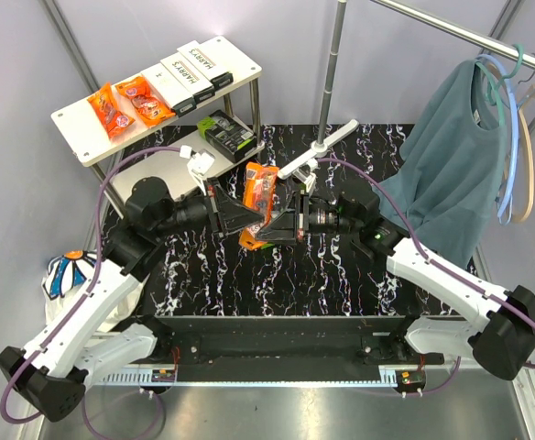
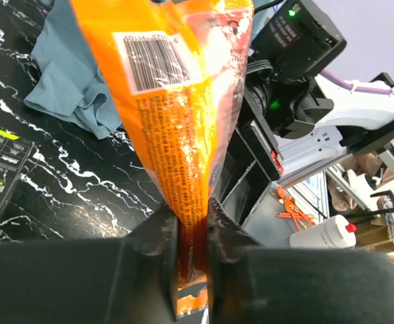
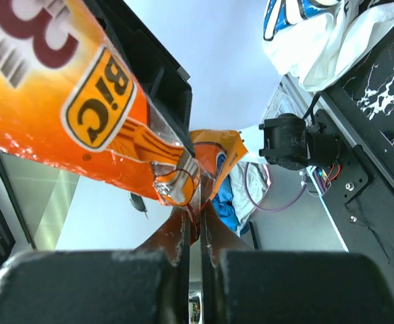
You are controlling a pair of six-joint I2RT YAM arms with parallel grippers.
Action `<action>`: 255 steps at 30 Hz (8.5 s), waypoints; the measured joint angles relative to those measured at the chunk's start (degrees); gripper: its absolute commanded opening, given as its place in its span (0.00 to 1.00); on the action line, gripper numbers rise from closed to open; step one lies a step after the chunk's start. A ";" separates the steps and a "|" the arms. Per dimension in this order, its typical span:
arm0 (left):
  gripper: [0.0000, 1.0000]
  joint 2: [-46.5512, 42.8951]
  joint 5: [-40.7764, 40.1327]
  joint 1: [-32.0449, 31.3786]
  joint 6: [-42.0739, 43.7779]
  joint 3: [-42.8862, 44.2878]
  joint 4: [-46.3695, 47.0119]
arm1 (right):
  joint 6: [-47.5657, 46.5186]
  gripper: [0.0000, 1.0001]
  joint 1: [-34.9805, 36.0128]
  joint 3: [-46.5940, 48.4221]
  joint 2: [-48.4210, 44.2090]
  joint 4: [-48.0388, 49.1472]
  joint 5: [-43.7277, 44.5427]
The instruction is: Place and organize the shaving razors onto the shelf
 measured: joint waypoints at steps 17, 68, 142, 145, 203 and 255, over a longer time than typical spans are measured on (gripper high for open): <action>0.00 0.00 -2.01 -0.09 2.14 1.70 -2.86 | -4.33 1.00 -0.07 -0.52 -2.78 -3.23 2.14; 0.03 22.84 13.44 51.84 -15.13 40.96 -3.85 | -7.54 1.00 -0.02 -10.32 -10.21 -7.17 7.58; 0.99 34.47 0.17 66.99 -6.27 48.26 -33.83 | 1.31 1.00 -0.02 -24.04 -5.05 9.51 6.19; 0.99 32.74 -0.96 66.99 -5.42 48.17 -35.34 | 1.55 1.00 -0.02 -24.22 -5.11 9.92 6.19; 0.99 27.82 -34.91 0.42 10.10 6.95 -27.87 | -5.22 1.00 -2.34 -19.04 -2.62 -22.58 31.10; 0.99 46.45 -19.02 -2.56 5.51 3.98 -14.27 | -0.17 0.93 -16.11 -20.79 25.27 12.55 25.44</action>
